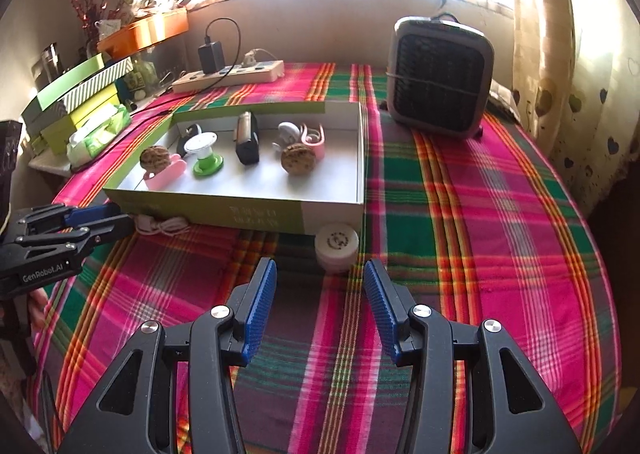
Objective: Organize objects
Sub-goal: 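Withdraw both tools toward the white cable and the white round jar, then grasp the white USB cable with the left tool while the right tool grasps the white jar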
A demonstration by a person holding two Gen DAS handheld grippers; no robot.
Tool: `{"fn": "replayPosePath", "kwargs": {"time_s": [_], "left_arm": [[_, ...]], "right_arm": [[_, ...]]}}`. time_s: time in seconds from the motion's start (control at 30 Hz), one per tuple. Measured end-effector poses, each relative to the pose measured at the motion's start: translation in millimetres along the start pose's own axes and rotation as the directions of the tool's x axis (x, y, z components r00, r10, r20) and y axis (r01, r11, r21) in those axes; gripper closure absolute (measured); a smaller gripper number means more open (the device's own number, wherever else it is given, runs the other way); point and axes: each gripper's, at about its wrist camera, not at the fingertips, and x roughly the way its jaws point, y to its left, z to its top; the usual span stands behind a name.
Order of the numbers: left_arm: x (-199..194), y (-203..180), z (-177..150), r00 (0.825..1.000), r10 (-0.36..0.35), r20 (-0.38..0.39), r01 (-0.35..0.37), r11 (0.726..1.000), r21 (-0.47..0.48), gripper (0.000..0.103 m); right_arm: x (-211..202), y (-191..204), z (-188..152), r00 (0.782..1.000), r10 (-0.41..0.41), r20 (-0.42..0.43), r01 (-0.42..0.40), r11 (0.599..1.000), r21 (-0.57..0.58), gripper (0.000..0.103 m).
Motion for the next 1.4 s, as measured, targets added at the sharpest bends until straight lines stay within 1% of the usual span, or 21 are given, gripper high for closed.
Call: {"fn": "replayPosePath", "kwargs": {"time_s": [0.1,0.2,0.3,0.5,0.77,0.83,0.9,1.03,1.27,1.33,1.37,1.4], "left_arm": [[4,-3,0,1.0,-0.005,-0.008,0.005,1.0,0.011,0.067],[7,-7,1,1.0,-0.026,-0.012,0.027,0.999,0.032,0.067],[10,-12,1,1.0,-0.023,-0.018,0.024,0.998,0.055,0.067],[10,-20,1,0.998,-0.057,-0.024,0.059,0.995,0.084,0.067],[7,-36,-3,0.99,-0.134,-0.042,0.139,0.981,0.136,0.067],[5,-40,-4,0.988,-0.154,-0.028,0.156,0.976,0.15,0.067],[4,-41,-3,0.989,-0.15,-0.017,0.15,0.977,0.154,0.067],[8,-37,1,0.994,-0.11,-0.015,0.111,0.983,0.149,0.067],[17,-43,8,0.993,-0.114,-0.034,0.118,0.977,0.178,0.067],[19,-46,9,0.991,-0.124,-0.042,0.13,0.975,0.183,0.067],[21,-47,9,0.991,-0.122,-0.048,0.129,0.974,0.186,0.067],[23,-48,9,0.992,-0.116,-0.051,0.123,0.975,0.186,0.067]], "right_arm": [[5,-1,2,1.0,-0.003,-0.011,0.003,1.0,-0.002,0.055],[12,-2,4,1.0,-0.005,-0.028,0.005,1.0,-0.006,0.055],[17,-1,5,0.999,-0.004,-0.041,0.003,1.0,-0.011,0.055],[23,1,9,0.999,-0.009,-0.05,0.007,0.999,-0.035,0.055],[27,0,10,0.998,-0.01,-0.066,0.008,0.999,-0.038,0.055],[27,0,10,0.998,-0.012,-0.07,0.009,0.999,-0.039,0.055],[28,0,10,0.997,-0.013,-0.074,0.01,0.999,-0.042,0.055],[31,2,11,0.996,-0.022,-0.081,0.018,0.999,-0.051,0.055],[32,2,13,0.996,-0.03,-0.082,0.026,0.998,-0.056,0.055],[32,2,13,0.996,-0.032,-0.083,0.027,0.998,-0.056,0.052],[33,1,13,0.996,-0.039,-0.083,0.035,0.998,-0.055,0.049],[34,0,14,0.996,-0.042,-0.084,0.037,0.998,-0.053,0.048]]}}
